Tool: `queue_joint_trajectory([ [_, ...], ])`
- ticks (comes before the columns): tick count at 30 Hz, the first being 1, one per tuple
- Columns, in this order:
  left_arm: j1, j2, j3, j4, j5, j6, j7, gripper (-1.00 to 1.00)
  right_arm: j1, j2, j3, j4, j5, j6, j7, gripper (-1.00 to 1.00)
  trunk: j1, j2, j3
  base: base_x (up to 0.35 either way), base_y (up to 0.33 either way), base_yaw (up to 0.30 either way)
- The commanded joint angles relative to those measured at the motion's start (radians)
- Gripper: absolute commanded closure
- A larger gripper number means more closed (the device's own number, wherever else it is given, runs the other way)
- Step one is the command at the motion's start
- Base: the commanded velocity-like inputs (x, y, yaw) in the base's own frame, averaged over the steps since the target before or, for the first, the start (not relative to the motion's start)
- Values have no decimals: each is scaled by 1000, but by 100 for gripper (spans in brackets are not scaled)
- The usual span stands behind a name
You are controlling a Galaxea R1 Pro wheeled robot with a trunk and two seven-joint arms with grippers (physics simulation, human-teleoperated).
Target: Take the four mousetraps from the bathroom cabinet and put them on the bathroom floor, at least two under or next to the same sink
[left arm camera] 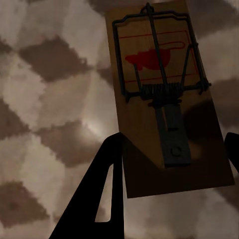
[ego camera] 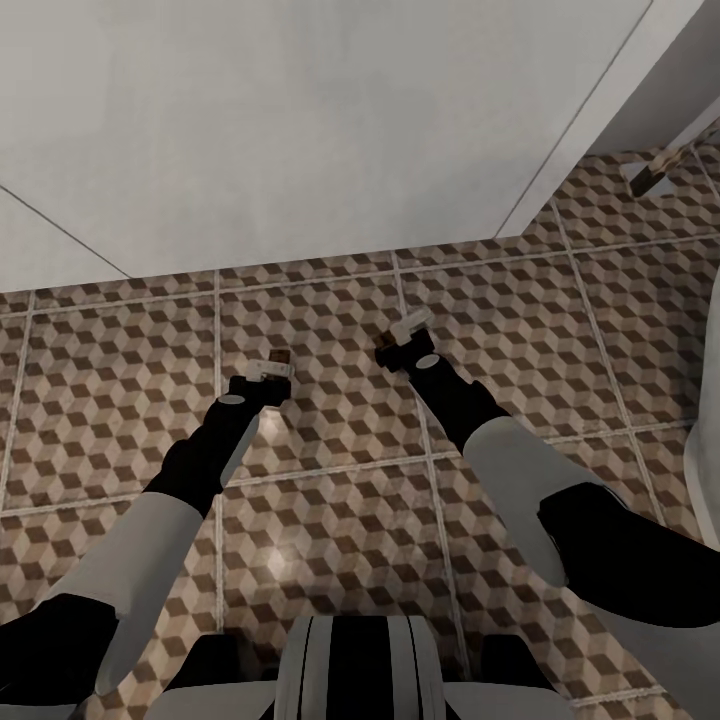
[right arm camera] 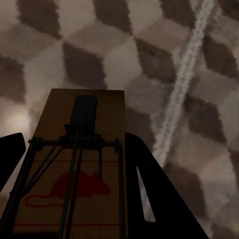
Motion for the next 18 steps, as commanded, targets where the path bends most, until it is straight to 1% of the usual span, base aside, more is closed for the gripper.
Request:
queue_joint_trajectory([
  [1, 0, 1, -3, -2, 2, 5, 7, 100, 0, 0, 3, 0, 9, 6, -3, 100, 0, 0, 0, 0, 0, 0],
  [5, 0, 1, -5, -2, 2, 5, 7, 100, 0, 0, 4, 23, 9, 4, -3, 100, 0, 0, 0, 0, 0, 0],
  [10, 0, 2, -6, -2, 2, 5, 7, 100, 0, 0, 4, 53, 9, -30, -3, 100, 0, 0, 0, 0, 0, 0],
  [18, 0, 2, -8, -2, 2, 5, 7, 100, 0, 0, 4, 61, 9, -46, -3, 100, 0, 0, 0, 1, 0, 0],
])
